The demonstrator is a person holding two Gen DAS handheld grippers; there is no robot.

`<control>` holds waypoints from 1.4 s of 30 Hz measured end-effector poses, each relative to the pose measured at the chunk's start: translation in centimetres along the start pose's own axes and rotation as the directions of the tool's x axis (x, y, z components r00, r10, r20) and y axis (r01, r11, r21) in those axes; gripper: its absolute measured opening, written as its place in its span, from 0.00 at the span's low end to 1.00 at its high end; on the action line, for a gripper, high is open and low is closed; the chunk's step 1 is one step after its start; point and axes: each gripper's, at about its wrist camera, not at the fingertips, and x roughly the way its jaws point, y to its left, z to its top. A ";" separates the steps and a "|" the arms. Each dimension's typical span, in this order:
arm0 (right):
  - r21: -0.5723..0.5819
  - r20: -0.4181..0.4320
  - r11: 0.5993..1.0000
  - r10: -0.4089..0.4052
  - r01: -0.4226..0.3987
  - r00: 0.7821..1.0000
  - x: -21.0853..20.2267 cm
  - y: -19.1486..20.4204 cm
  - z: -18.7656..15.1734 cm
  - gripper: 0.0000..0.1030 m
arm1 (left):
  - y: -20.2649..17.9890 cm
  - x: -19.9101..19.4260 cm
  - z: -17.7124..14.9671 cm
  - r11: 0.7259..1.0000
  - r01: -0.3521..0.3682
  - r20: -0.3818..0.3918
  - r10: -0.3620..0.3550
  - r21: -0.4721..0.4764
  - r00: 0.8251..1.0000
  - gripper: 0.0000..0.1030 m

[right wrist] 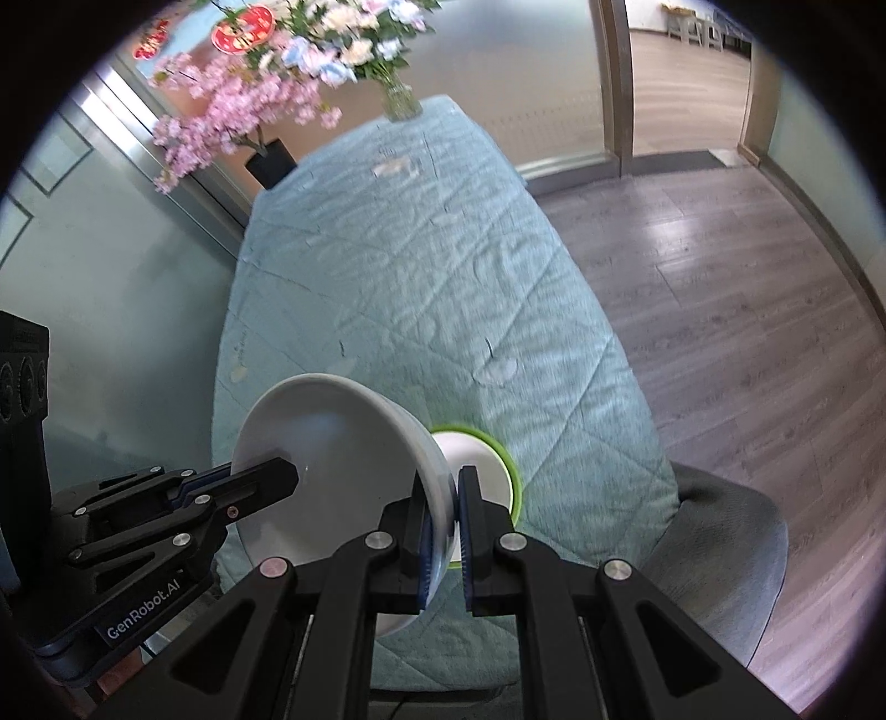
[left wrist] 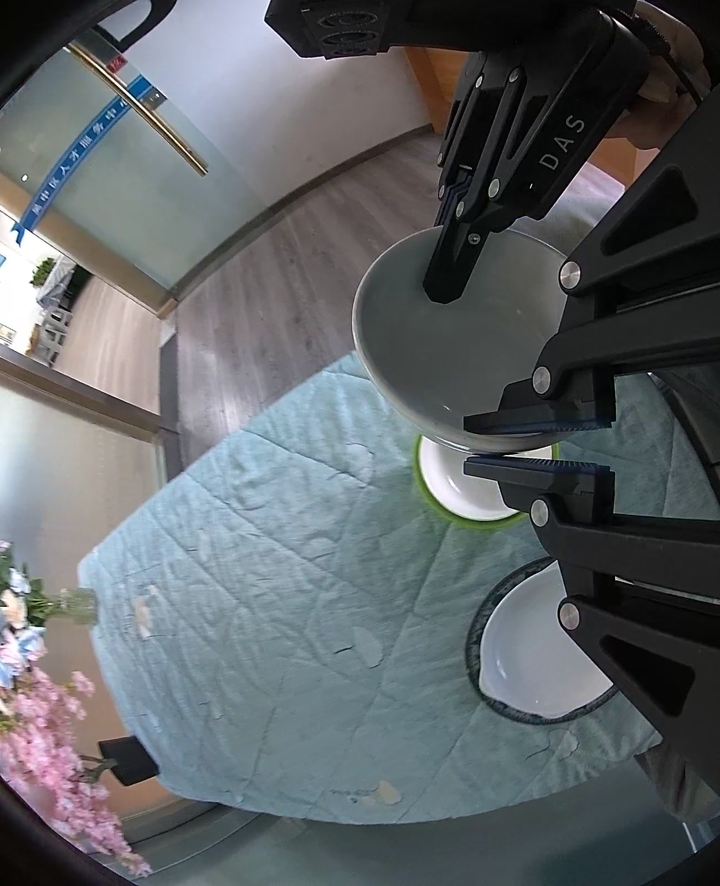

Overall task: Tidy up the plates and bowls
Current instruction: 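Carry the white bowl over and lower it onto the stacked bowls, then open the left gripper and lift it away from the bowl stack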

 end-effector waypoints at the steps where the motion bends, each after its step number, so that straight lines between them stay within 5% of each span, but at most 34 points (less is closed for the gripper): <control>1: 0.004 -0.010 1.000 -0.003 0.003 1.000 0.5 -0.1 -0.1 0.07 | 0.2 0.7 -0.1 1.000 0.000 -0.011 0.000 -0.004 1.000 0.03; 26: 0.095 -0.230 0.991 -0.067 0.091 0.971 12.1 -2.3 -1.4 0.08 | 5.0 14.7 -0.9 0.997 -0.023 -0.237 0.004 -0.078 0.972 0.02; 36: 0.096 -0.246 0.987 -0.099 0.125 0.964 13.4 -2.5 -1.6 0.09 | 6.0 16.0 -1.4 0.992 -0.004 -0.253 -0.028 -0.127 0.967 0.02; 42: 0.073 -0.209 0.988 -0.117 0.135 0.971 12.3 -2.2 -1.5 0.18 | 6.4 12.6 -1.5 0.994 -0.024 -0.174 0.004 -0.111 0.985 0.09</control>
